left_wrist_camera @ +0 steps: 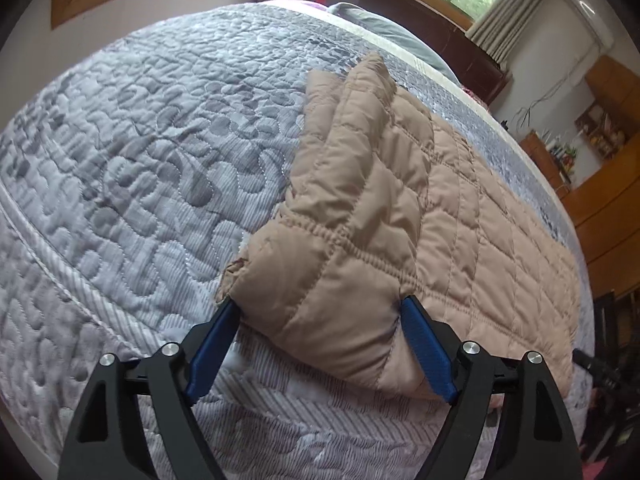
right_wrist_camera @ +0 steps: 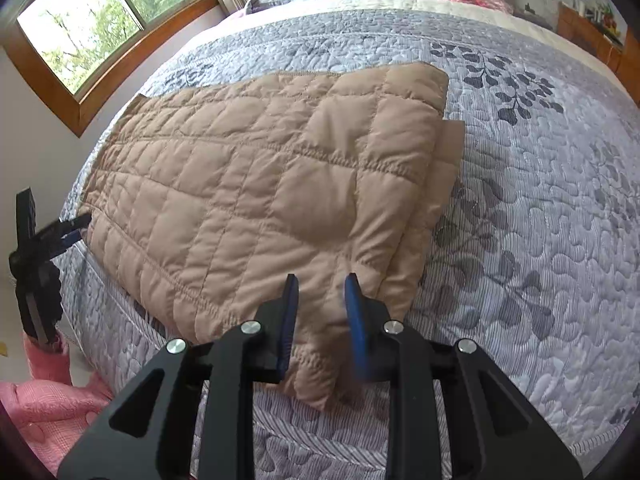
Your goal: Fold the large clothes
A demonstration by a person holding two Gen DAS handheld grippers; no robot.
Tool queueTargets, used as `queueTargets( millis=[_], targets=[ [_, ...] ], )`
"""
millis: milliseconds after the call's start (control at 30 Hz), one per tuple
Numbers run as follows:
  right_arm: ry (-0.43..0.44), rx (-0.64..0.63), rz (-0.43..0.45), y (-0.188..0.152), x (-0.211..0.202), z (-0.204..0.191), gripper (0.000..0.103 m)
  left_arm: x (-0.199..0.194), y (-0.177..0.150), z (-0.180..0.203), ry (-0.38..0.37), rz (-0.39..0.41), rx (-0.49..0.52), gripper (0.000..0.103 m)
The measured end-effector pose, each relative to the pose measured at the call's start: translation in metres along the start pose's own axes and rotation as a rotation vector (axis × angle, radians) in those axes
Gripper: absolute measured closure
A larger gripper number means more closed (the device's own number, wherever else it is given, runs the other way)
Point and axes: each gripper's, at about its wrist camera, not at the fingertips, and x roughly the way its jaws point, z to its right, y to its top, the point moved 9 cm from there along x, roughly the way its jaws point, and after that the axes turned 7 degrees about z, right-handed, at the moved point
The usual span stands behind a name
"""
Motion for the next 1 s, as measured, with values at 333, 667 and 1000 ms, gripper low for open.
queueTargets(
  millis=[333,667,1000],
  targets=[
    [0.011,0.027,-0.039,-0.004,0.016,0.006,0.080,0.006,-0.007,-0.001,-0.049,-0.032,-0.155,0.012],
    [0.011,0.024,-0.046,-0.002,0.021,0.006,0.080,0.017,0.000,-0.002,-0.165,0.025,-0.312,0.034],
    [0.020,0.028,-0.053,-0.002,0.021,0.007,0.080,0.024,0.019,0.002,-0.198,0.082,-0.334,0.077]
  ],
)
